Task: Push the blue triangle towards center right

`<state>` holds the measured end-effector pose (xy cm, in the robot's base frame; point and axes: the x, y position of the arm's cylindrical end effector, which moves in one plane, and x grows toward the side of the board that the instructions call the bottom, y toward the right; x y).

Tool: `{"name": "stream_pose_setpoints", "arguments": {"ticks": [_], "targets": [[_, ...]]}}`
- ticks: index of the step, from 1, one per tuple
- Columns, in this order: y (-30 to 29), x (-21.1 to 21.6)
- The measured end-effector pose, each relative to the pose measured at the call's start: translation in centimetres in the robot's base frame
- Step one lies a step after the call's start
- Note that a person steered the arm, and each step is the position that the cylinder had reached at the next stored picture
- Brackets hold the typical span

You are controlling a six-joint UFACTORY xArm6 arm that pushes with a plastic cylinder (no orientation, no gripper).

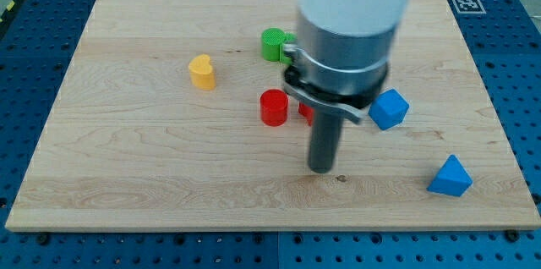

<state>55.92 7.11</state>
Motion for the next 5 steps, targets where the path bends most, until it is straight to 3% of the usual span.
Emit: {"name": "stream_pose_setpoints", "arguments": {"ticks": [3,5], "targets": [[12.4,4.5],[17.0,2.9]]}}
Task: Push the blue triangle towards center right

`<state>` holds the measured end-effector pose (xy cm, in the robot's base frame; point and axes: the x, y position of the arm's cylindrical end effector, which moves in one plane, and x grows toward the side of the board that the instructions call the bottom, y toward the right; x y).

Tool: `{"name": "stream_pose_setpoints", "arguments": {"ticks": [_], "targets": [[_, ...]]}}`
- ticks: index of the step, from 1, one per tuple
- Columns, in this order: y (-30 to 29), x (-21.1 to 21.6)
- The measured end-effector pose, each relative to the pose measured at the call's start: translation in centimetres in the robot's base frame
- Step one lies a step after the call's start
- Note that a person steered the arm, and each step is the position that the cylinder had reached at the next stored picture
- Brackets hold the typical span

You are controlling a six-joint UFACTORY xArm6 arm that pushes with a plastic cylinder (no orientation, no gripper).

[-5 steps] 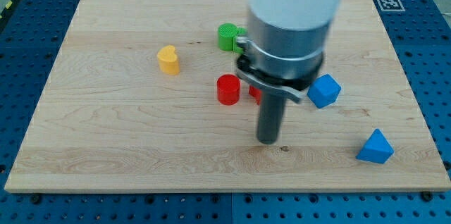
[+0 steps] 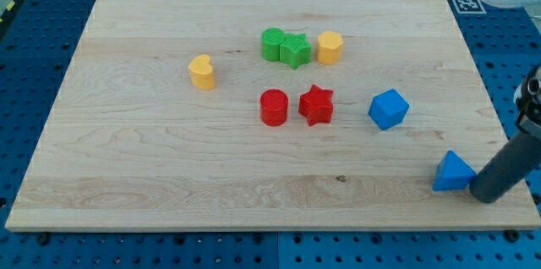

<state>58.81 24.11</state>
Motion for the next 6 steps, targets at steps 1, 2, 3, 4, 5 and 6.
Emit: {"name": "stream_pose_setpoints", "arguments": {"ticks": [1,2,3,4,5,6], "targets": [[0.0,0.9],[-0.2,3.0],[-0.3,3.0],[-0.3,2.8],[-0.3,2.8],[-0.4,2.6]]}}
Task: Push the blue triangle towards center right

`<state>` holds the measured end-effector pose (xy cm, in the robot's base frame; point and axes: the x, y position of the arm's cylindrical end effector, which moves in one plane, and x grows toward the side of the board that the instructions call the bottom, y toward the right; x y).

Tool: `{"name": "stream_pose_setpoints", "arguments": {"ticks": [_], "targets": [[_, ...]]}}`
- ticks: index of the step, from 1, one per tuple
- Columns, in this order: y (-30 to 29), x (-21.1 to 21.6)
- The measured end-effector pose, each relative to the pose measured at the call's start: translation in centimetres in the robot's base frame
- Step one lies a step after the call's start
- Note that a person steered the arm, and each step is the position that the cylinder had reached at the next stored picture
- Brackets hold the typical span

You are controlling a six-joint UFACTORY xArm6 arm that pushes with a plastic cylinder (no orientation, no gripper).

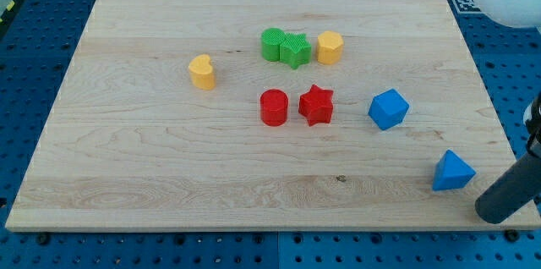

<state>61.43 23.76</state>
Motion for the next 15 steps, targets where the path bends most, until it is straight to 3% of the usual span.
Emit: {"name": "stream_pose_setpoints", "arguments": {"ticks": [11,15], "targets": [[-3.6,-0.7],[-3.6,-4.5]]}}
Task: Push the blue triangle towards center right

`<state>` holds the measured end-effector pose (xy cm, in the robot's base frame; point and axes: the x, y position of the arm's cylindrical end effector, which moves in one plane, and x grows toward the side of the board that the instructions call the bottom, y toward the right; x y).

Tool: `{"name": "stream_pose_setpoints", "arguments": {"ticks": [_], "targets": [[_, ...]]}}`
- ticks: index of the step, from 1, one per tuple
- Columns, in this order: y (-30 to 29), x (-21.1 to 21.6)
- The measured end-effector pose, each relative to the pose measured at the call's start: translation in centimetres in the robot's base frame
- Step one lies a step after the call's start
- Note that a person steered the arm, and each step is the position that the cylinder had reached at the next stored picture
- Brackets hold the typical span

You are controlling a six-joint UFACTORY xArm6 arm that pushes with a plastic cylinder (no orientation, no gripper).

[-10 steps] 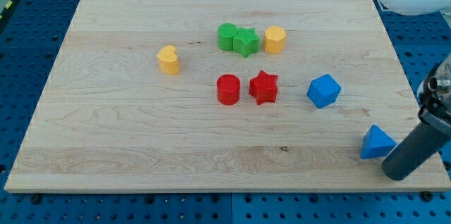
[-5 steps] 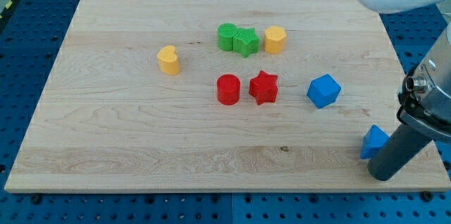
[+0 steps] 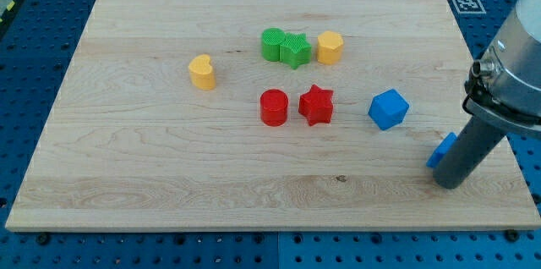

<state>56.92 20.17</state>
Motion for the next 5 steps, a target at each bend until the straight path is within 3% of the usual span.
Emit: {"name": "stream_pose_setpoints", "arguments": {"ticks": [3,5], "targets": [[0.9,-6.8],[5.8,-9.7]]}}
